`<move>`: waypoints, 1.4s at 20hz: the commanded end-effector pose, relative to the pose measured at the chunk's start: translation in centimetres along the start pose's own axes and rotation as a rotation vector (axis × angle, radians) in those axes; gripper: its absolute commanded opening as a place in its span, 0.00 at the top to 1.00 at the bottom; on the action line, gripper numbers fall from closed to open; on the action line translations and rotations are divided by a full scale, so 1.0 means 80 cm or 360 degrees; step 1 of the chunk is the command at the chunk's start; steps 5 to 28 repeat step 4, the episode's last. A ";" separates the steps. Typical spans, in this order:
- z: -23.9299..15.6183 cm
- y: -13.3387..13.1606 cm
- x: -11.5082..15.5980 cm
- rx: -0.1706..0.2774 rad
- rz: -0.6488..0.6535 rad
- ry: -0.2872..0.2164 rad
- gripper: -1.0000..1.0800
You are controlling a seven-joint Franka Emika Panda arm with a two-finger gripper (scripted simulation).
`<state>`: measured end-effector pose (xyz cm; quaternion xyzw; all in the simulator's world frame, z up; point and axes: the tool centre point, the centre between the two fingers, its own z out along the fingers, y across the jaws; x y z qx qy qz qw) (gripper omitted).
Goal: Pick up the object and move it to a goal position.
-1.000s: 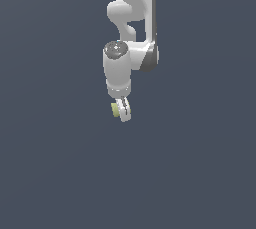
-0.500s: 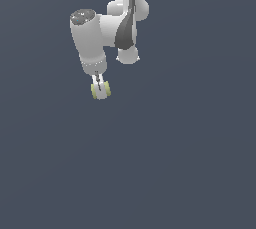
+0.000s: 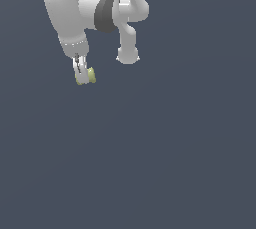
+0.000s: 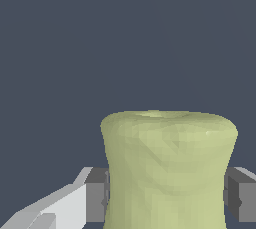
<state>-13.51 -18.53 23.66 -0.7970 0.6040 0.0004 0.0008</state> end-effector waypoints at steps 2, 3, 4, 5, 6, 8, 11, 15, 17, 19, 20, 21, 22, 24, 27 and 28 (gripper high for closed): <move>-0.010 0.010 0.010 -0.0002 -0.0003 0.0001 1.00; -0.011 0.011 0.012 -0.0002 -0.0003 0.0001 1.00; -0.011 0.012 0.012 -0.0002 -0.0003 0.0001 1.00; -0.011 0.012 0.012 -0.0002 -0.0003 0.0001 1.00; -0.011 0.012 0.012 -0.0002 -0.0003 0.0001 1.00; -0.011 0.012 0.012 -0.0002 -0.0003 0.0001 1.00; -0.011 0.012 0.012 -0.0002 -0.0003 0.0001 1.00; -0.011 0.012 0.012 -0.0002 -0.0003 0.0001 1.00; -0.011 0.012 0.012 -0.0002 -0.0003 0.0001 1.00; -0.011 0.012 0.012 -0.0002 -0.0003 0.0001 1.00; -0.011 0.012 0.012 -0.0002 -0.0003 0.0001 1.00; -0.011 0.012 0.012 -0.0002 -0.0003 0.0001 1.00; -0.011 0.012 0.012 -0.0002 -0.0003 0.0001 1.00; -0.011 0.012 0.012 -0.0002 -0.0003 0.0001 1.00; -0.011 0.012 0.012 -0.0002 -0.0003 0.0001 1.00; -0.011 0.012 0.012 -0.0002 -0.0003 0.0001 1.00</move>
